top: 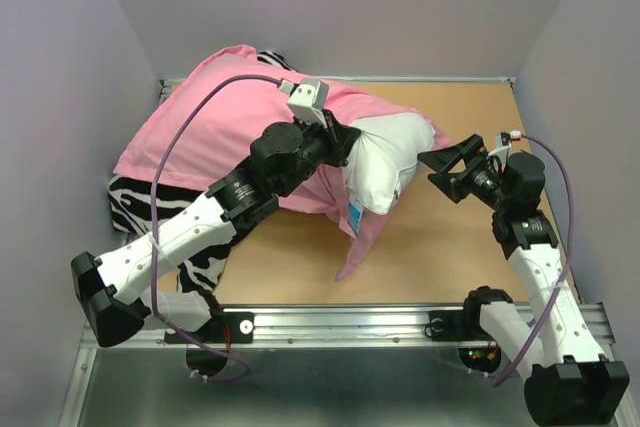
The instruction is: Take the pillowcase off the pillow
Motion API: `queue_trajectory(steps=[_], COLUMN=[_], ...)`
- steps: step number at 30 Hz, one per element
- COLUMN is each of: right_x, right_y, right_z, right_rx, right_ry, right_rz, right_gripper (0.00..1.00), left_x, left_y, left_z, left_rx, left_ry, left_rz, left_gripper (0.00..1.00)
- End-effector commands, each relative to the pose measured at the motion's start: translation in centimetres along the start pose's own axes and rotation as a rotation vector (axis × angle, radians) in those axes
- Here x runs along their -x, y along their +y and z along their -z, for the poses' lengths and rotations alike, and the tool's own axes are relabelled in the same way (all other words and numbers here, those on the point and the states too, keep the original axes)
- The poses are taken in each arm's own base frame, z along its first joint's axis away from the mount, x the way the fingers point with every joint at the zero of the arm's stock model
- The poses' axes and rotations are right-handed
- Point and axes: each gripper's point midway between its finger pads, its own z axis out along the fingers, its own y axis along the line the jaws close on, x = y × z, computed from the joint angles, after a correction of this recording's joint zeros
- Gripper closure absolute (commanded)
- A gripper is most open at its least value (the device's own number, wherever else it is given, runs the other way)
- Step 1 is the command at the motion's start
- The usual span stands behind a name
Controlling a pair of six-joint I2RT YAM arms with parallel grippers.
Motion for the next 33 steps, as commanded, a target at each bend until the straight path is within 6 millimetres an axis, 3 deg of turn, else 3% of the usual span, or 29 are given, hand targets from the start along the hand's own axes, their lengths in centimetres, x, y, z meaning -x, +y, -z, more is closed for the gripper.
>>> queue_trajectory(steps=[1, 6, 10, 20, 23, 24, 26, 27, 29, 30, 31, 33], right_x=[0.3, 1.0, 0.6, 0.1, 0.4, 1.0, 1.5, 1.8, 3.4, 3.6, 4.4, 4.9], right_y=[2.6, 4.0, 3.2, 2.7, 3.1, 3.9, 3.8, 3.8, 5.5, 5.1, 6.1, 7.0], right_z=[0.1, 0.1, -0.7, -2.2, -2.6, -2.7, -2.7, -2.7, -1.9, -1.7, -1.1, -0.8], right_rx=[0.160, 0.244, 0.270, 0.224, 0.210, 0.216, 0.164, 0.148, 0.140, 0.101, 0.097, 0.100], right_ry=[-0.024, -0.059, -0.044, -0.012, -0.005, -0.012, -0.017, -0.029, -0.093, -0.099, -0.133, -0.144], right_rz=[-0.057, -0.082, -0.144, -0.089, -0.059, -0.015, 0.014, 0.068, 0.132, 0.141, 0.191, 0.234], right_gripper=[0.00, 0.00, 0.00, 0.02, 0.35, 0.66, 0.89, 0.99, 0.99, 0.99, 0.99, 1.00], left_x=[5.2, 3.5, 2.0, -1.7, -3.1, -3.4, -3.8, -3.5, -2.5, -1.6, -1.0, 2.4], left_y=[-3.1, -3.8, -4.9, -7.6, -8.7, -8.9, -9.1, -8.9, -8.5, -7.6, -6.5, -5.0], left_z=[0.6, 0.3, -0.6, -1.8, -1.9, -1.9, -1.8, -1.7, -1.1, -0.9, -0.3, 0.6], left_rx=[-0.084, -0.094, -0.110, -0.154, -0.193, -0.202, -0.209, -0.196, -0.169, -0.117, -0.068, 0.046], left_ry=[-0.188, -0.161, -0.129, -0.047, -0.006, 0.005, 0.021, 0.016, -0.002, -0.023, -0.023, -0.096], left_rz=[0.074, 0.092, 0.086, 0.053, 0.030, 0.023, 0.002, -0.002, -0.006, -0.021, -0.035, -0.052], left_gripper=[1.00, 1.00, 1.00, 1.00, 1.00, 1.00, 0.99, 0.88, 0.67, 0.47, 0.42, 0.34])
